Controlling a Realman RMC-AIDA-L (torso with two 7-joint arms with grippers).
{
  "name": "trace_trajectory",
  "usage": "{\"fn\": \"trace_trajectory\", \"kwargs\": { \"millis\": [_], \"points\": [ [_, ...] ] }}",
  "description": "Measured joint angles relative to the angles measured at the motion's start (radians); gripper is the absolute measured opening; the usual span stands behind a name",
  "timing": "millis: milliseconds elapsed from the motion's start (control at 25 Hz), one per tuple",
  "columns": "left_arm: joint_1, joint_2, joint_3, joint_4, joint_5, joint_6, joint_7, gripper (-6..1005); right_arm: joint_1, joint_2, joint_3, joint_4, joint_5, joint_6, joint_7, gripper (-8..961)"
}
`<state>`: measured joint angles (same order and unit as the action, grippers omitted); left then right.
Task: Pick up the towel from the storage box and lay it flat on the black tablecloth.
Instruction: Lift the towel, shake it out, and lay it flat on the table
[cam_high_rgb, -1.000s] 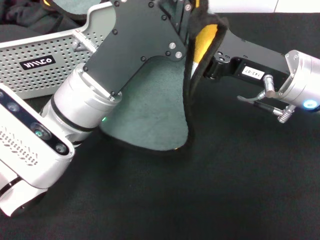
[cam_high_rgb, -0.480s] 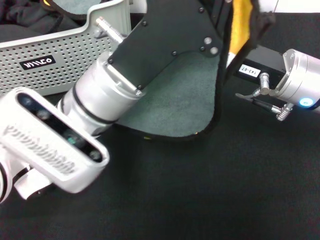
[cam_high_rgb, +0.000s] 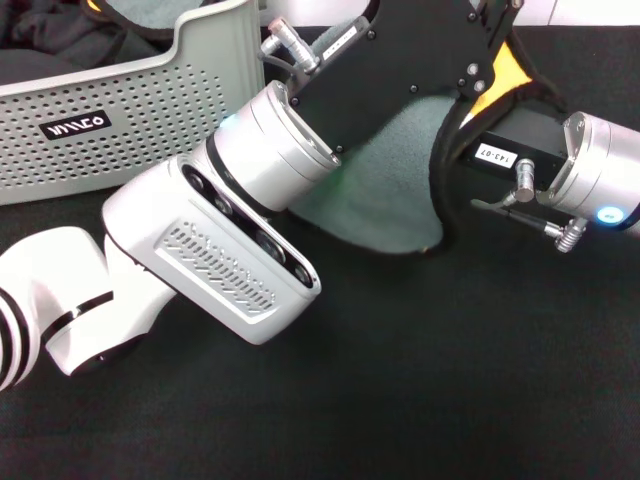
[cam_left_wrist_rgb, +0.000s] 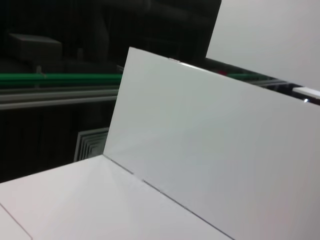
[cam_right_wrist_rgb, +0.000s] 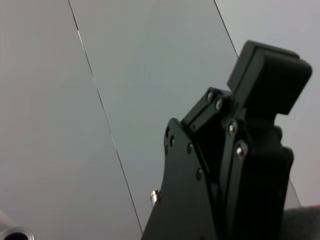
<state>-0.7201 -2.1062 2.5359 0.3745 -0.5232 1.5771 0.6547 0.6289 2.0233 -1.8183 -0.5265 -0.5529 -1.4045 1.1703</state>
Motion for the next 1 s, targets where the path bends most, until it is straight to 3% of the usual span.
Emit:
{"fn": "trace_trajectory", "kwargs": {
  "millis": [200,440,760,880,1000],
  "points": [
    [0.042,0.004,-0.031,0.01,0.0,0.015,-0.004,12,-0.002,0.006,0.001,-0.002,-0.004,-0.009,0.0,0],
    [0.095,0.009,-0.035,0.019,0.006,0.163,-0.058,42,-0.006,0.006,0.024,0.004,0.014,-0.013,-0.008,1],
    [0.133,0.01,-0.036,0.013,0.005,0.25,-0.088,225,-0.011,0.005,0.051,0.006,0.018,-0.001,-0.023,1],
    [0.188,0.011,-0.037,0.007,0.004,0.303,-0.136,440,-0.011,-0.006,0.069,0.002,0.014,0.008,-0.032,1],
    [0.215,0.011,-0.052,-0.011,0.002,0.303,-0.166,452,-0.003,-0.039,0.074,-0.029,-0.011,0.027,-0.034,1]
  ]
}}
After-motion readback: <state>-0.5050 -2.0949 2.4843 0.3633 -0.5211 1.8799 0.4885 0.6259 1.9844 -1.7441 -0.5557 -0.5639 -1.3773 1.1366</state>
